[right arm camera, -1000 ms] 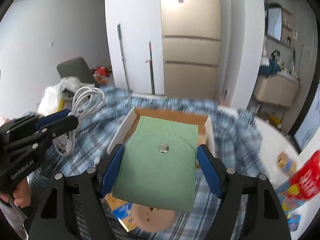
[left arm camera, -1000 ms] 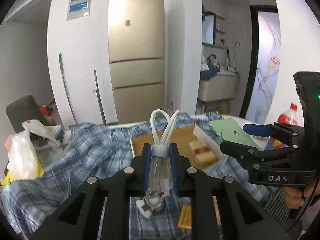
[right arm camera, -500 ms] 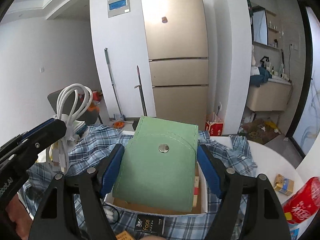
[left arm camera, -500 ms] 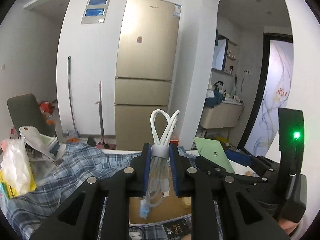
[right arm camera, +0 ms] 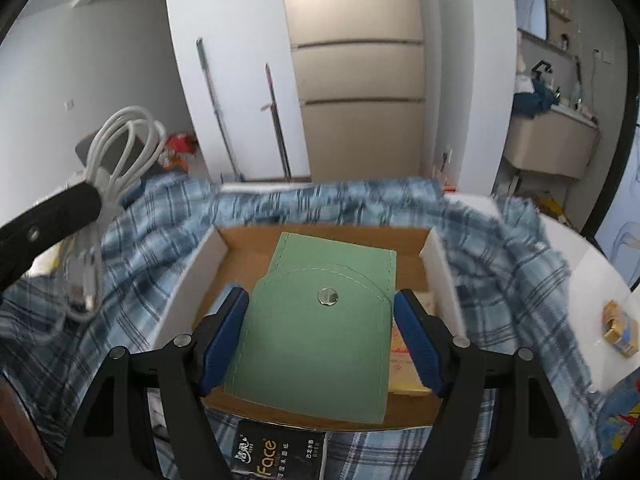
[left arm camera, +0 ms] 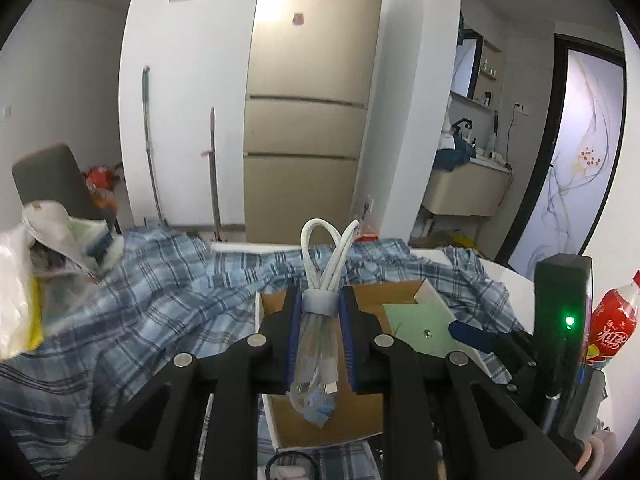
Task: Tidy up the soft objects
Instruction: 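Lower the green card and white cable into the box and open both grippers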
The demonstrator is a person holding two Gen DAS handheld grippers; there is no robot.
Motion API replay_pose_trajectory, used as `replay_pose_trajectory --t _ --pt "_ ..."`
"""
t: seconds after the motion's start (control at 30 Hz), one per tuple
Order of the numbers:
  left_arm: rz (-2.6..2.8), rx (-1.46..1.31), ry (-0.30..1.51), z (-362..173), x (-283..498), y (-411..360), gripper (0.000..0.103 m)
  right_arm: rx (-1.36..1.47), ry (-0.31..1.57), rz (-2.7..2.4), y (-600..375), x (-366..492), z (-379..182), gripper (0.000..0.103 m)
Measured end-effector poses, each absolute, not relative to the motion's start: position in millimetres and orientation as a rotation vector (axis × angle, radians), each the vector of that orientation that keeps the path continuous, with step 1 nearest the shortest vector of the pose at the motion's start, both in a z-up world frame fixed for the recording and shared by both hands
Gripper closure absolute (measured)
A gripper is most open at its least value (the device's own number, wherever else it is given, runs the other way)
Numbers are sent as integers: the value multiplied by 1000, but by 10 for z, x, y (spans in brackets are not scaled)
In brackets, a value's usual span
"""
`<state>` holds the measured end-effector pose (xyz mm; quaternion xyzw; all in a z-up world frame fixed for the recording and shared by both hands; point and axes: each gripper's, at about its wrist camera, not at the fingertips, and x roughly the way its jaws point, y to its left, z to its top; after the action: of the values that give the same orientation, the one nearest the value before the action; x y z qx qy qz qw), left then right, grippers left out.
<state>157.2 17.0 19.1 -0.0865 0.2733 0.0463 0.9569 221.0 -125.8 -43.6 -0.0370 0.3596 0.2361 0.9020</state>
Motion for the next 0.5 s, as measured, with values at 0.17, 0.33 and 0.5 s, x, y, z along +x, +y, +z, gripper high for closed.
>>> replay_pose_trajectory --t 0.17,0.33,0.5 --pt "115 -180 615 -90 1714 282 83 -114 795 505 -1161 2246 -633 29" --pt "116 -180 653 -245 1805 318 83 -126 835 505 -1129 2259 -768 29" --pt "109 -202 671 -289 1828 354 83 -124 832 515 -1129 2247 -779 23"
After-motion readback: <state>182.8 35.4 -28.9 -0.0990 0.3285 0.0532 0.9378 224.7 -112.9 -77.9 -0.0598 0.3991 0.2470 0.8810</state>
